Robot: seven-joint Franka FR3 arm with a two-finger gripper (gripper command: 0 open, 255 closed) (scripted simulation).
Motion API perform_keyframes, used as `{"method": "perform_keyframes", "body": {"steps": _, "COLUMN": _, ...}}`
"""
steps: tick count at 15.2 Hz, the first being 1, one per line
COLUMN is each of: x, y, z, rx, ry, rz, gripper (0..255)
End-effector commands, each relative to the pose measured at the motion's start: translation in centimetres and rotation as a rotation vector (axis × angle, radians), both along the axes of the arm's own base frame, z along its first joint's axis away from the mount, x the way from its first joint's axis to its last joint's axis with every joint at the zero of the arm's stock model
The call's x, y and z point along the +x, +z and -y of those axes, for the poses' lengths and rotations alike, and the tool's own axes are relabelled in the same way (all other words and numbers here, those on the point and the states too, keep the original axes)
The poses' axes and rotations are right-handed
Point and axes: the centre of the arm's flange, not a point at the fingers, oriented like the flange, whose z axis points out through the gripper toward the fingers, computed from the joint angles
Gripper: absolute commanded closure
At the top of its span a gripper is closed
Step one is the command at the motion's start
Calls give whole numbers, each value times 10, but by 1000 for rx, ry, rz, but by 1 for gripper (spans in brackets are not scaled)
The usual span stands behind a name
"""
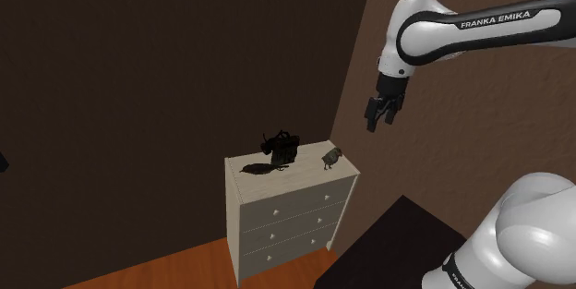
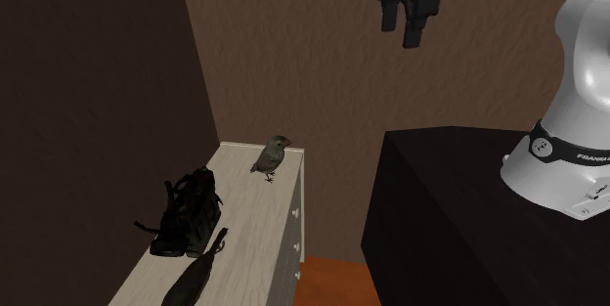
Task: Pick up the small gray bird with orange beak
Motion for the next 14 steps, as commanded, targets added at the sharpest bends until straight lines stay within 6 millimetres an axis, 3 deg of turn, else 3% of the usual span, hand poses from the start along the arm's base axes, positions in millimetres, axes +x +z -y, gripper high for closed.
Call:
{"method": "perform_keyframes", "body": {"steps": 1, "x": 15, "y": -20, "z": 10, "rx": -6, "ry": -3, "rz": -2, "gripper": 0}}
{"method": "perform_keyframes", "body": {"steps": 14, "x": 116, "y": -143, "z": 73, "rx": -45, "ry": -27, "rz": -22, "gripper": 0}}
